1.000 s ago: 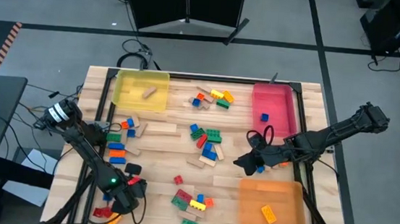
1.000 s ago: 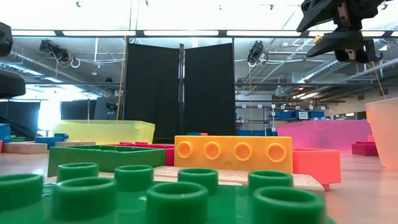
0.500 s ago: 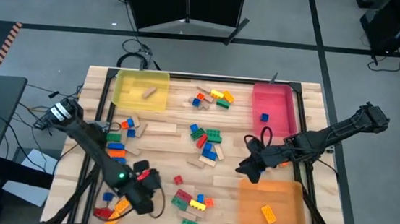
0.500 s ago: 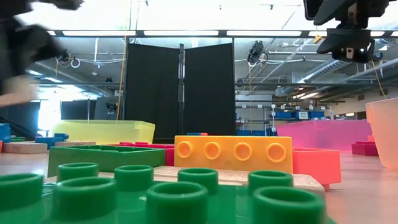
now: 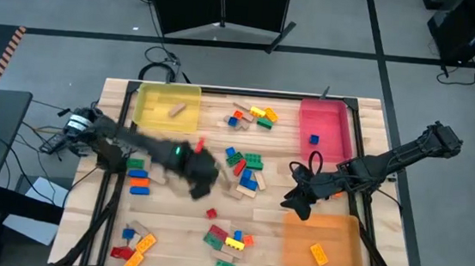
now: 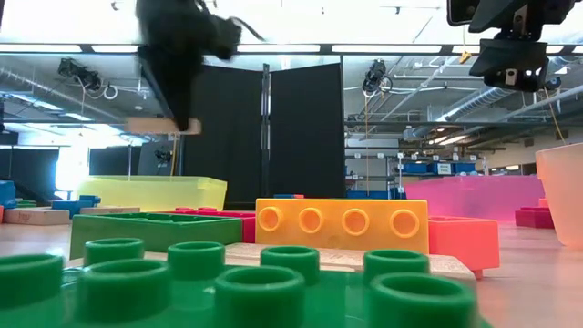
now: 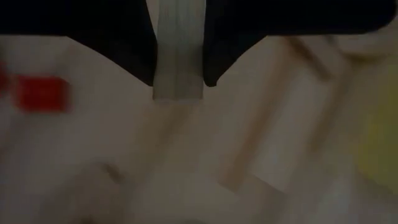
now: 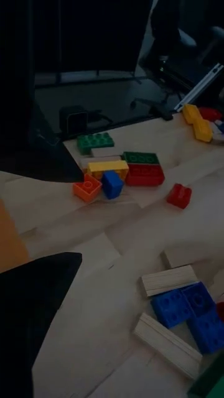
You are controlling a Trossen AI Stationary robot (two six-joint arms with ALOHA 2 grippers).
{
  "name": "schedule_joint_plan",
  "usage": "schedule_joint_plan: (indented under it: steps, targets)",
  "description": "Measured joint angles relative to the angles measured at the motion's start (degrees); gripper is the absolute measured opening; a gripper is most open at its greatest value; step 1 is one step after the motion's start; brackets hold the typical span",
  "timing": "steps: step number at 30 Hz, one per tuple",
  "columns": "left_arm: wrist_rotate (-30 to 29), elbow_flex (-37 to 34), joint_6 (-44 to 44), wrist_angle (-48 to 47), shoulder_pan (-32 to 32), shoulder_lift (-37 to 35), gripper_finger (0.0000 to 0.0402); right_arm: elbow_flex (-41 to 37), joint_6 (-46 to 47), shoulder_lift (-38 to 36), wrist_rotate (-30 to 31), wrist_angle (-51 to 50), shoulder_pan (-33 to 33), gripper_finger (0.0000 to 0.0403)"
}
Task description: Sort blocks by size
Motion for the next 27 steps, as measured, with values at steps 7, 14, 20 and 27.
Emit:
schedule_joint_plan:
  steps: [7, 14, 20, 27]
  targets:
    - [3.0, -0.2, 21.6, 1.7, 20.6, -0.6, 0.0103, 0.0, 0.6, 0.0, 1.7, 0.0, -1.6, 0.0209]
    - [6.6, -0.2, 38.0, 4.8, 40.2, -1.0, 0.0103, 0.0, 2.4, 0.0, 3.6, -0.1, -7.0, 0.0209]
    - [11.0, -0.2, 47.3, 6.3, 53.8, -1.0, 0.0114, 0.0, 4.9, 0.0, 6.8, 0.0, -11.9, 0.0209]
    - [11.3, -0.2, 50.5, 9.1, 61.8, 0.0, 0.0147, 0.0, 7.9, 0.0, 8.1, 0.1, -16.7, 0.0209]
